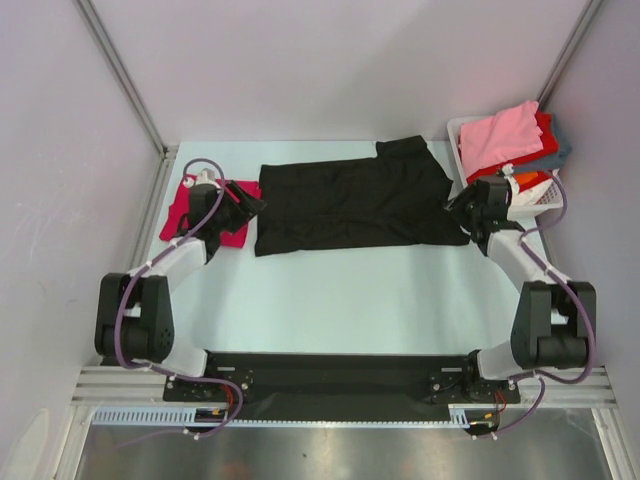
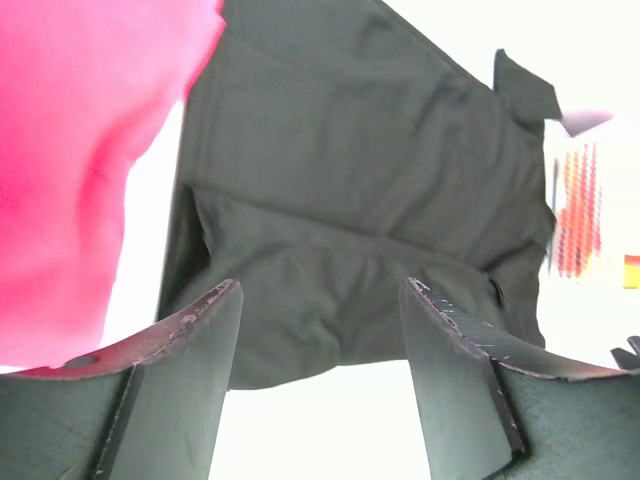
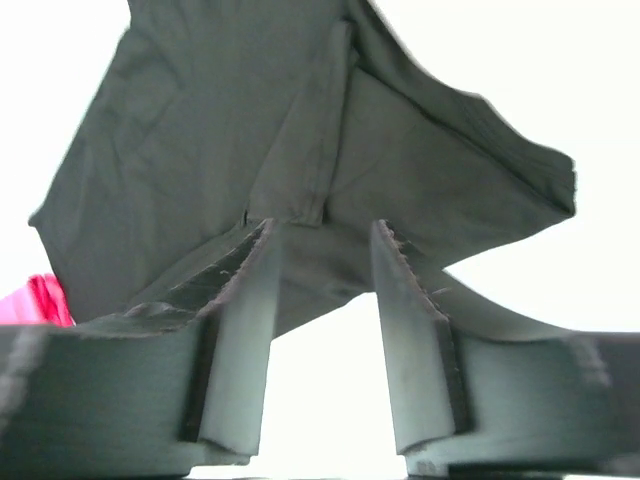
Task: Fold and stack the t-shirts
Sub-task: Fold the tshirt
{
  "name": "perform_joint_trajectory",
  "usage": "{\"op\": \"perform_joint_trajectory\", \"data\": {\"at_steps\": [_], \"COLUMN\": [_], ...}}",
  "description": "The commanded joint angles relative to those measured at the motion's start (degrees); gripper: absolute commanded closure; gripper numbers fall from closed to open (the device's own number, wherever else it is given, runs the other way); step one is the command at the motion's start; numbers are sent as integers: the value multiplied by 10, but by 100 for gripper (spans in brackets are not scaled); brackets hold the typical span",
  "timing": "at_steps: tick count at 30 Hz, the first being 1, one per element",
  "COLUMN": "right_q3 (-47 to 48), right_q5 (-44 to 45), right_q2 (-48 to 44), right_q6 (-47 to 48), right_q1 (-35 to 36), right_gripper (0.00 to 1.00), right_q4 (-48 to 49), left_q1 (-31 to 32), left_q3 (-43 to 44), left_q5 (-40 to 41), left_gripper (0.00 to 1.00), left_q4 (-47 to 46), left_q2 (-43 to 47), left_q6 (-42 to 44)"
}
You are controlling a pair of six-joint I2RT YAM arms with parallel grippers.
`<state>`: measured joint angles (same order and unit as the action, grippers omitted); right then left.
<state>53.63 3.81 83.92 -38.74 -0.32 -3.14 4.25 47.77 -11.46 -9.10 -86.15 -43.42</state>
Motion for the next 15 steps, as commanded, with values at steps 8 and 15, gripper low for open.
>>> {"op": "perform_joint_trajectory", "data": {"at_steps": [8,15], "right_q3": [-208,-210], "right_q5": [47,30], "right_q2": [-61,4], "right_q6": [-142,-157], "right_q1": [-31,-51], "right_gripper": [56,52], "right_q4": [190,252], "left_q1": [45,55], "left_q3": [-173,-214], "left_q5": [51,80], "left_gripper": [32,33], "left_q4": [-118,-163], "left_q2": [114,114], "left_q6": [-63,-97]}}
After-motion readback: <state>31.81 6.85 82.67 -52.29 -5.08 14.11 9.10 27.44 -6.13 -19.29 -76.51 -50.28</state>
